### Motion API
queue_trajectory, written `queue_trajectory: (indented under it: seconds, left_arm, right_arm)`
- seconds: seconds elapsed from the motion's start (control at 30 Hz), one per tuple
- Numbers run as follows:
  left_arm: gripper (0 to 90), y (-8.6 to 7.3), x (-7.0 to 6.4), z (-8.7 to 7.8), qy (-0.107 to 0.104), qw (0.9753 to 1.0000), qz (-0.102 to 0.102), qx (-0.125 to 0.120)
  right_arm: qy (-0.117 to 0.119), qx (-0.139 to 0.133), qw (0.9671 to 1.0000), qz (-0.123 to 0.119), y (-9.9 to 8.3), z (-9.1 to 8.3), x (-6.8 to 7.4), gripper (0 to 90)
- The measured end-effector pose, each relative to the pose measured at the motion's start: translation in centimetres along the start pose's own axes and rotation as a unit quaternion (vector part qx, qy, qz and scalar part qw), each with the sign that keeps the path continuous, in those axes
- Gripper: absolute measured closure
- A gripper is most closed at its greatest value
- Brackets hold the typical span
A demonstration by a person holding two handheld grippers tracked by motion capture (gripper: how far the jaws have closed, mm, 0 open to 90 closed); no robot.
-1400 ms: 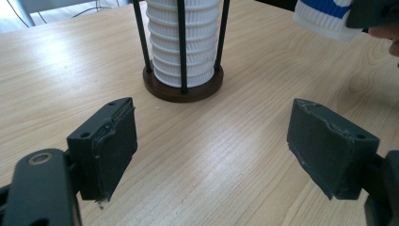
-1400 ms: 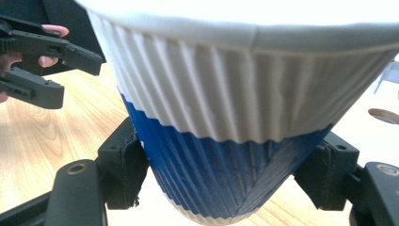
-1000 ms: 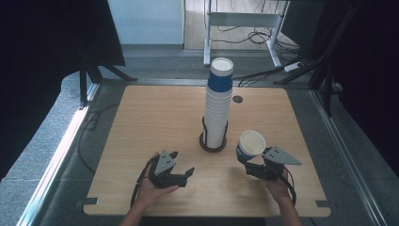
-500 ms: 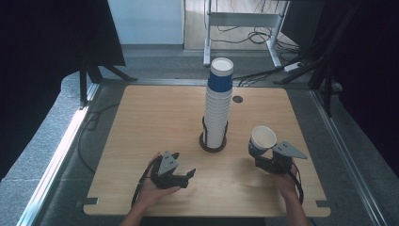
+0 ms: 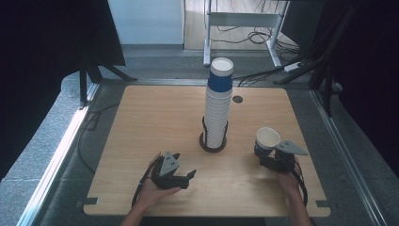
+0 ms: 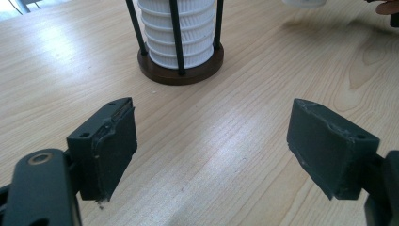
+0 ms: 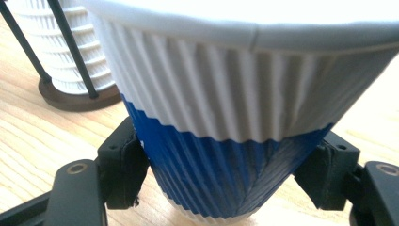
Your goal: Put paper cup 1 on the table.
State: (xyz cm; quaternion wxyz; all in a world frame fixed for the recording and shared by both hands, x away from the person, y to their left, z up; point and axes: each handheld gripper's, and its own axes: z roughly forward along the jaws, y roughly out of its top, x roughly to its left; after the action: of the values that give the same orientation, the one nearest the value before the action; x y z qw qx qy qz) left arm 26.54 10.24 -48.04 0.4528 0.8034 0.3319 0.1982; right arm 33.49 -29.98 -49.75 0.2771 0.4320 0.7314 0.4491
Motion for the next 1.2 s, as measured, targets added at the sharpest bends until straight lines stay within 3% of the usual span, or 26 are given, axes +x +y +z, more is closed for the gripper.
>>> queue_trajectory:
  seconds: [0.73,1.03,1.2]
  left_arm:
    - [16.8,-0.1,-0.7,0.4,-0.004,0.9998,0.018,0.011]
    - [16.8,-0.1,-0.8,0.5,-0.008,0.9997,0.019,0.015]
    - [16.8,-0.1,-0.8,0.5,-0.008,0.9997,0.018,0.013]
  right_arm:
    - [-0.004,0.078,0.9969,-0.007,-1.2,1.3,-0.1,27.0]
    - [-0.002,0.092,0.9958,-0.003,-1.2,1.4,-0.1,26.3]
    - [-0.003,0.099,0.995,0.014,-1.3,1.4,-0.2,14.4]
